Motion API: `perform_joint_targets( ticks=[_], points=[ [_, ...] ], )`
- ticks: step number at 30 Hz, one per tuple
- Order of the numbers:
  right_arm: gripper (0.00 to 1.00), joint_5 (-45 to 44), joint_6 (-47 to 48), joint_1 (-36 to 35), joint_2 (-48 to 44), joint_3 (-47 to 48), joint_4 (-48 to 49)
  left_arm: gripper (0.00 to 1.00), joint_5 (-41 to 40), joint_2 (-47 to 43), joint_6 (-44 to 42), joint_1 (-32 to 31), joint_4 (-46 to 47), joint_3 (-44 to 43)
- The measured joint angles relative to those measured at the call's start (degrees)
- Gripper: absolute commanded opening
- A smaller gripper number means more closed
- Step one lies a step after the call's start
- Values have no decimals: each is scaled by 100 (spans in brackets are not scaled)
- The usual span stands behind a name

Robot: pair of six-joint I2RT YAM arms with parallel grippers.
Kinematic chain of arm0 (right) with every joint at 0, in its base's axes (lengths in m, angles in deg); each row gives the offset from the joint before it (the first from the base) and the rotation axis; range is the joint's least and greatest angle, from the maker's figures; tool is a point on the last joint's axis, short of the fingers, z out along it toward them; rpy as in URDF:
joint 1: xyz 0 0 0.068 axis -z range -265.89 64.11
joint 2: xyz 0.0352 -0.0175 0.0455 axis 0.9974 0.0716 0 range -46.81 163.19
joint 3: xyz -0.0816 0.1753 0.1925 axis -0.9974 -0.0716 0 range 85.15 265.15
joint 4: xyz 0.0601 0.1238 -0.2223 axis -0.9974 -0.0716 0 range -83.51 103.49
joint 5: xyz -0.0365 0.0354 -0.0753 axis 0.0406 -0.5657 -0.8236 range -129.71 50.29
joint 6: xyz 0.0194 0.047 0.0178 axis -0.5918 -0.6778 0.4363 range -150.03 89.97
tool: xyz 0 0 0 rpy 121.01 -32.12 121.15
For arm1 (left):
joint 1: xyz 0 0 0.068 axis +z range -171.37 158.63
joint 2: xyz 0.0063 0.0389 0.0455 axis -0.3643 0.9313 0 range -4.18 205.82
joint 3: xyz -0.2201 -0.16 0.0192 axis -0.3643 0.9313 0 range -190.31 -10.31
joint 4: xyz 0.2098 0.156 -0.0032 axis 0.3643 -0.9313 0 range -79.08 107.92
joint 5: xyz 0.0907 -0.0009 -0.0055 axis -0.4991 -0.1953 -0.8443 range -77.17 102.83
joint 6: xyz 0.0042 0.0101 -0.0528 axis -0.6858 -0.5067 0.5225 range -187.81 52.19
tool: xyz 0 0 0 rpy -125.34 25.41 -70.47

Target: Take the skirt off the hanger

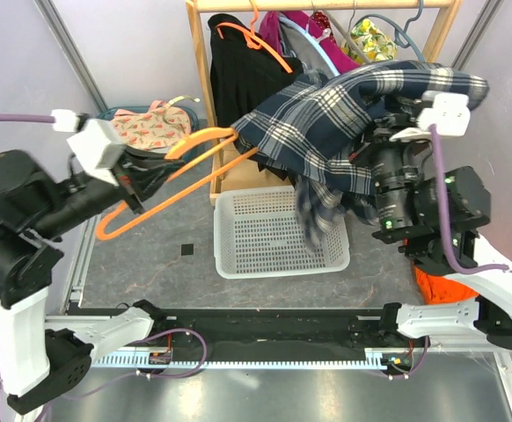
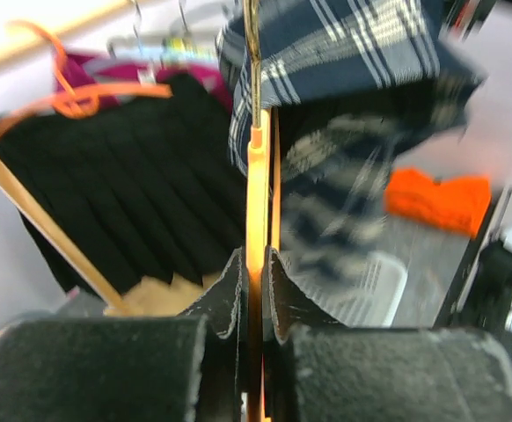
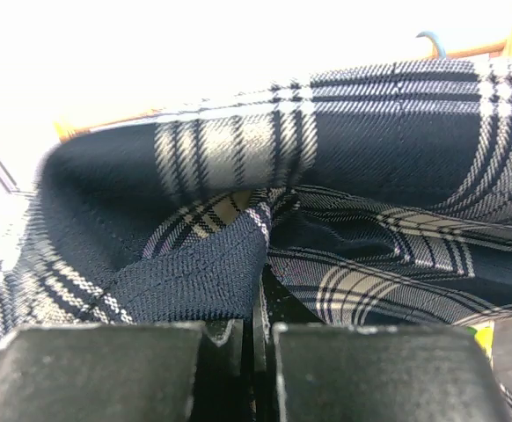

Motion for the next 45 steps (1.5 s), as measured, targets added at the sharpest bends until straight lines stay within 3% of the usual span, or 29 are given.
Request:
perform_joint_targets(
  ticks=[11,14,19,23,29,35,45],
  points=[
    [0,-131,455,-2,758,315,-470,2,221,-348,-1473,4,-2015,708],
    [0,-214,638,-2,927,564,-444,2,345,-407,-1589,7,-2363,190],
    [0,-629,866,28,1163,678,-238,2,317,-367,-1587,7,-2610,-1460],
    [0,-901,857,269,1276,413,-190,2,39,-636,-1602,7,-2697,-1860],
    [0,-1071,822,868,1386,385,-356,2,-295,-1259,-1762,4,-2726,-673],
    [0,-1196,979,1104,1403,1036,-487,2,-505,-1403,-1947,4,-2791,358],
    [0,-1305,758,1139,1014,1220,-726,2,-772,-1543,-2041,4,-2841,767]
  ],
)
